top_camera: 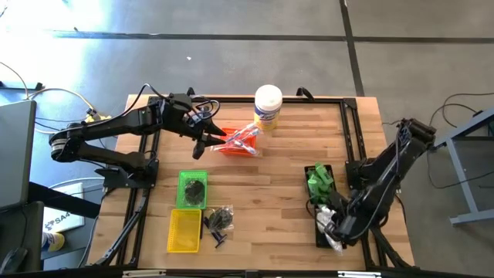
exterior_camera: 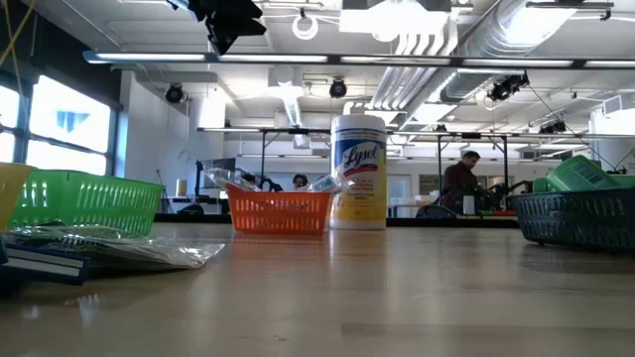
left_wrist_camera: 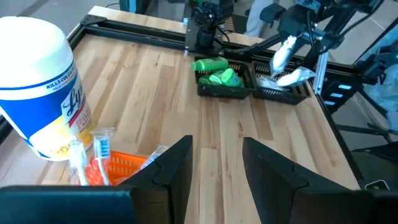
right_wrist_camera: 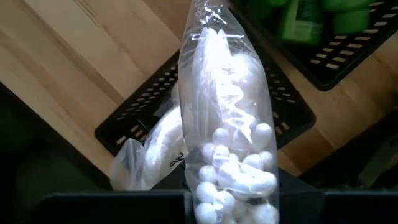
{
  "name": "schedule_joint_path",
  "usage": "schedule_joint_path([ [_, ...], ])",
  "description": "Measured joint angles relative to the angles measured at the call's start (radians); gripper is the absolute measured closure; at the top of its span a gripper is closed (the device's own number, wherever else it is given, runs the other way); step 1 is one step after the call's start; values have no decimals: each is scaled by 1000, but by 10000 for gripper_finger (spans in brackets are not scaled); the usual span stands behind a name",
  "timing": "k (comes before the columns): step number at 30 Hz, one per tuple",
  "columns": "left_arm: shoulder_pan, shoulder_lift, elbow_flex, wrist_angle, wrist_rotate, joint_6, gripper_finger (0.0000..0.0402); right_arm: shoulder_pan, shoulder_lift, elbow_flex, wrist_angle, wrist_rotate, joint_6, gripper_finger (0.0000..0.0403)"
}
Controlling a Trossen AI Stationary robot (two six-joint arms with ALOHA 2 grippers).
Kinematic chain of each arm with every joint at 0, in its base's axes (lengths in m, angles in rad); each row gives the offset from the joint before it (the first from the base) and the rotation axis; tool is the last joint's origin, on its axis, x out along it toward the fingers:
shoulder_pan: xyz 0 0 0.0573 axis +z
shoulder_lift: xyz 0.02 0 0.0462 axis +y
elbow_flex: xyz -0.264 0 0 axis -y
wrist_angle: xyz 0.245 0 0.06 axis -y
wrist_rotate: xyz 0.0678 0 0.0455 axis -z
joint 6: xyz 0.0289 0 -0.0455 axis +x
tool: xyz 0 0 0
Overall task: Pick & Place Travel size toiletries
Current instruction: Put the white cotton pack into the bottom black bin
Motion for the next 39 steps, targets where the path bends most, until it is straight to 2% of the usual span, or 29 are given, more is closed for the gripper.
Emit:
schedule_joint_path([
  [7,0,0,0,0,-2,0,263,15,82,0,2,-1,-2,357],
  [11,0,0,0,0,-2,0,263,15,112,0,4,-61,-3,357],
  [15,0,0,0,0,-2,0,263,14,120,0,4,-105,-3,357],
  [22,0,0,0,0,-2,0,263,14,120,0,7,-91,-3,350],
  [25,0,0,0,0,-2,0,263,7,120,0,4,-90,-4,322],
  [34,0,0,0,0,-2,0,263,5,120,0,-9,-141,-7,189],
  [39,0,0,0,0,-2,0,263,4,120,0,-9,-162,-4,141],
])
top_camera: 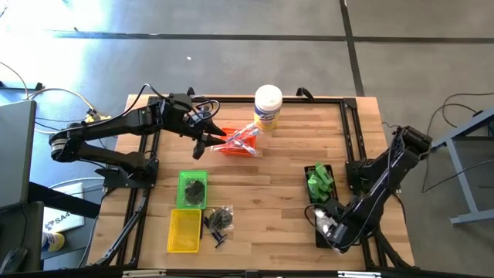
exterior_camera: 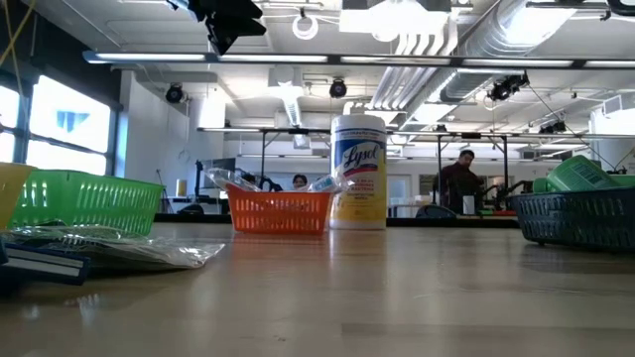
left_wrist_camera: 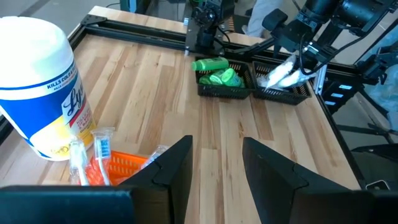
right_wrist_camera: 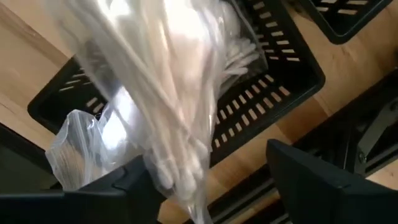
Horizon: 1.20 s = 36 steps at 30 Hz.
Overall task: Pick & Place Travel size toiletries
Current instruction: Put the white cotton pack into the bottom black bin, then put the black hairbrush into the green bin
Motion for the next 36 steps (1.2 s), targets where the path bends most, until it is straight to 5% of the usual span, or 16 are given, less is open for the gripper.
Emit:
schedule_joint_path([
  [7,0,0,0,0,0,29,263,-42,-1,0,-5,-225,26,125],
  [15,0,0,0,0,0,45,263,-109,-3,0,-5,-345,-25,142],
  [36,0,0,0,-1,0,45,263,-203,-262,0,-2,-293,-58,183],
])
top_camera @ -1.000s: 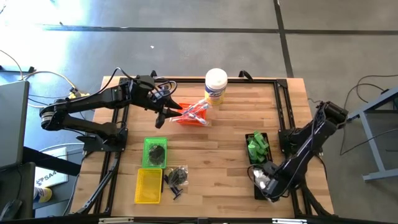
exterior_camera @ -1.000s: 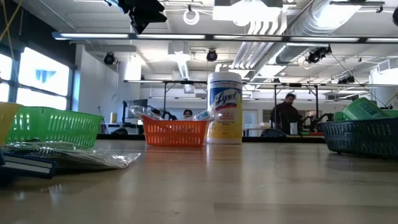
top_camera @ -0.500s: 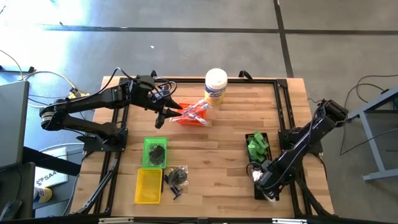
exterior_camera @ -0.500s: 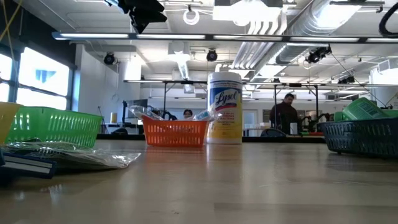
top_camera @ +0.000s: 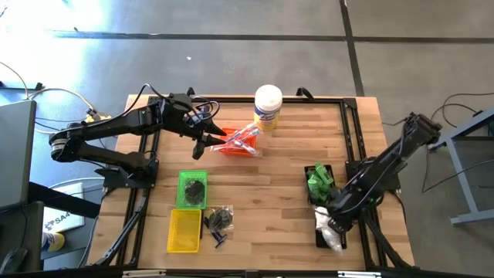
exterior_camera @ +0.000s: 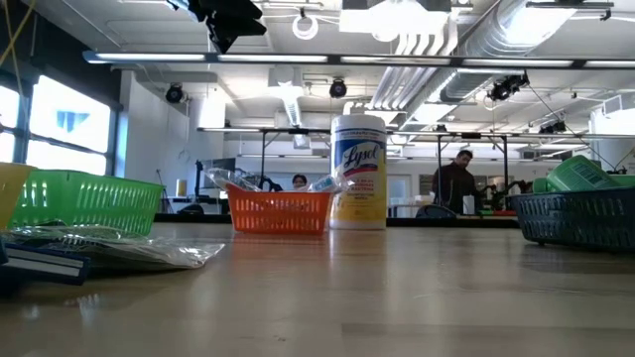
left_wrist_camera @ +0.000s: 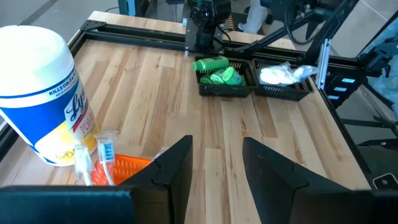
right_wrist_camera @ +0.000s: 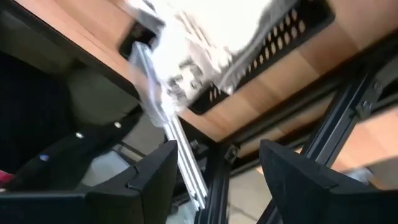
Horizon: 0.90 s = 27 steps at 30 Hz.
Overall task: Pick & Place Travel size toiletries
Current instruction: Put the black hairbrush into the green bin
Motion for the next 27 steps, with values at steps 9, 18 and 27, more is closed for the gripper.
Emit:
schedule_joint_path([
  [9,0,0,0,-1,0,0,263,-26,-154,0,2,269,-73,183],
  [18,0,0,0,-2,0,0,263,-107,-193,0,55,835,-498,183],
  [27,0,0,0,-2,0,0,263,-202,-182,0,260,1114,-977,183],
])
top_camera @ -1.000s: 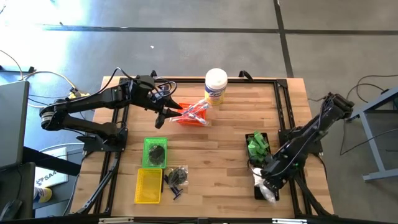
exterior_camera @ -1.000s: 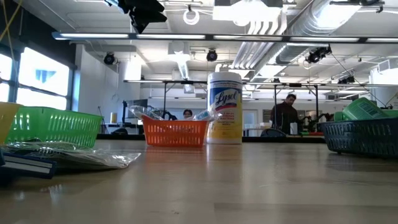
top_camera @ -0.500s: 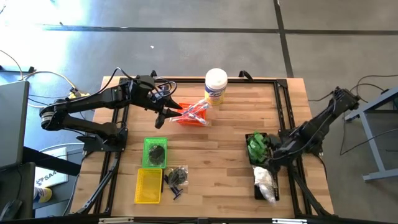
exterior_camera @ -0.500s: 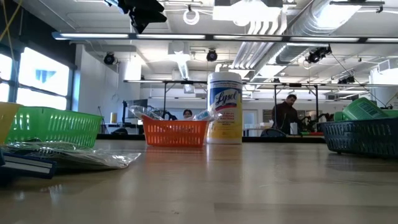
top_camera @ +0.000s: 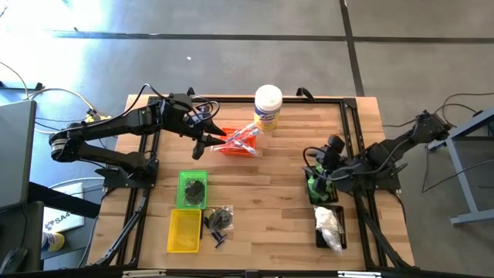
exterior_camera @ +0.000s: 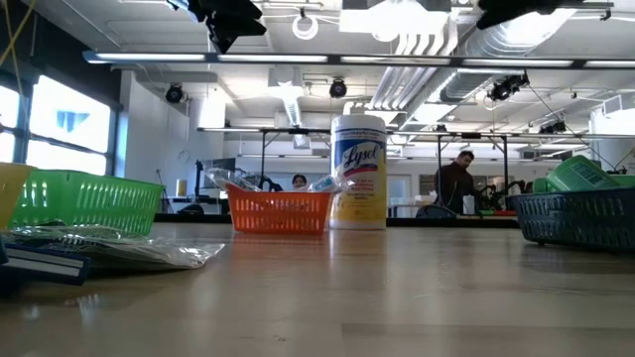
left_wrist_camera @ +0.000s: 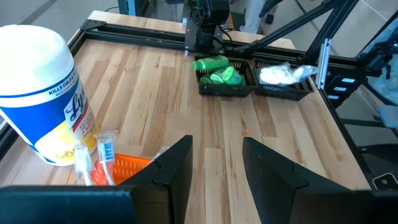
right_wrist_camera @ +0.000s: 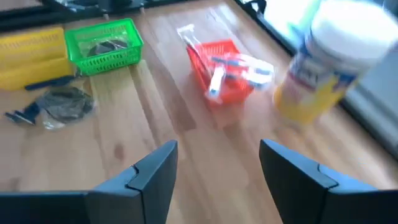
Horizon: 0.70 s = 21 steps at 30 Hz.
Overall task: Pick & Place Travel size toiletries
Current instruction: Put the black hairbrush into the green bin
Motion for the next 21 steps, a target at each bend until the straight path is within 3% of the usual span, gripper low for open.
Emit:
schedule_joint_path([
  [4,0,0,0,3,0,0,263,-35,2,0,82,-1,-209,183],
  [10,-5,0,-3,10,-25,-2,263,-78,17,0,159,9,-333,204],
  [16,-99,-2,-103,136,-148,-7,263,-107,32,-29,203,108,-362,289],
  [21,-190,9,-241,274,-155,-69,263,-147,31,-131,347,152,-391,360],
])
